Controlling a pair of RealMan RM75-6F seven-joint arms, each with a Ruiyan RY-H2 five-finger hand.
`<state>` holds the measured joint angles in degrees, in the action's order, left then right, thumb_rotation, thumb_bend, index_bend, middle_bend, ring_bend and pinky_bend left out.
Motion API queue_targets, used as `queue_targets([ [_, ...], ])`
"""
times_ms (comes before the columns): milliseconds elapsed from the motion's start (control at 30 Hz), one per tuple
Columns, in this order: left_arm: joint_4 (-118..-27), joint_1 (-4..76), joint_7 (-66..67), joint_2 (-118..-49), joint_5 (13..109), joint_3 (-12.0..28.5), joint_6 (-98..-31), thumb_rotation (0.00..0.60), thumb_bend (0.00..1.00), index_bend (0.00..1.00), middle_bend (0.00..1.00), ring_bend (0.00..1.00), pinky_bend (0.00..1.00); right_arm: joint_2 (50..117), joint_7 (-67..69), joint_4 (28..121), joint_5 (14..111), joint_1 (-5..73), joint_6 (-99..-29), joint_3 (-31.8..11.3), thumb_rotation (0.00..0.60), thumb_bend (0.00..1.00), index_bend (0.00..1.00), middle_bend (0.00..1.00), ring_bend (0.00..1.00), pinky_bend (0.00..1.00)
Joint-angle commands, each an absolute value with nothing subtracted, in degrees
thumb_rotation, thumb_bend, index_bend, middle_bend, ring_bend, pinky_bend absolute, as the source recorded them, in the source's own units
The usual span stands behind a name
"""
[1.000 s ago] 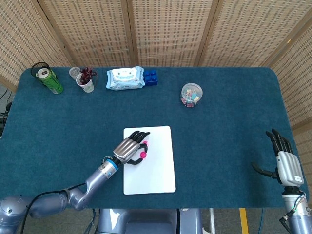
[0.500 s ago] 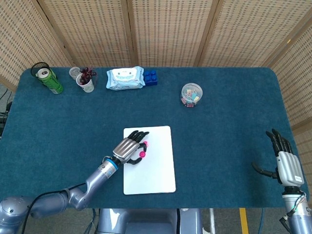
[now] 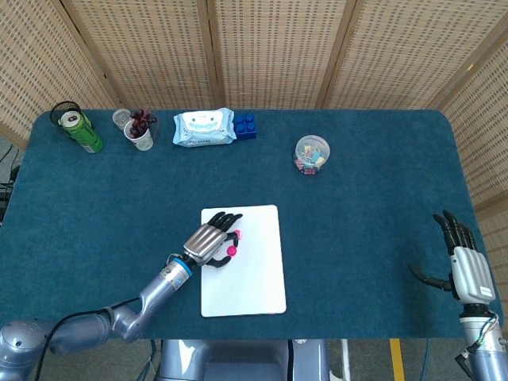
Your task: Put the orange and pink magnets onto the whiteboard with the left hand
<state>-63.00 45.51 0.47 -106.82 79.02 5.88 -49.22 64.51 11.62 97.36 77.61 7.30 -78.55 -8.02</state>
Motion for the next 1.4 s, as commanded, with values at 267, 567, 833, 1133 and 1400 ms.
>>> queue_targets([
  [267, -62.88, 46.18, 0.59, -107.54, 78.85, 6.26, -48.56, 0.6, 0.35, 0.56, 0.0, 0.0, 0.0, 64.44, 11.84, 97.46, 77.54, 7.3, -78.47, -8.04, 0.6, 0.26, 0.0, 0.0, 0.0, 0.0],
  [567, -63.28, 46.51, 0.93, -107.96, 79.06, 6.69, -49.19, 0.6, 0.32, 0.14, 0.0, 0.0, 0.0, 64.37, 12.0, 97.46, 77.51, 7.32, -78.36, -8.04, 0.6, 0.26, 0.0, 0.0, 0.0, 0.0],
  [833, -65.24, 46.28, 0.65, -106.75, 79.53, 6.86, -50.31, 0.6, 0.3, 0.0, 0.0, 0.0, 0.0, 64.37, 12.01, 97.39, 77.56, 7.32, -78.38, -8.03, 0.6, 0.26, 0.0, 0.0, 0.0, 0.0],
  [1133, -76.08, 43.35, 2.15, -96.85, 82.71, 7.11, -57.93, 0.6, 0.28, 0.0, 0.0, 0.0, 0.0, 64.44, 11.86, 97.33, 77.72, 7.3, -78.56, -8.02, 0.6, 0.26, 0.0, 0.0, 0.0, 0.0],
  [1400, -81.66, 32.53, 5.82, -83.26, 81.37, 4.4, -70.35, 0.6, 0.03, 0.0, 0.0, 0.0, 0.0, 64.69, 10.86, 97.37, 77.96, 7.19, -79.18, -8.0, 0.6, 0.26, 0.0, 0.0, 0.0, 0.0],
])
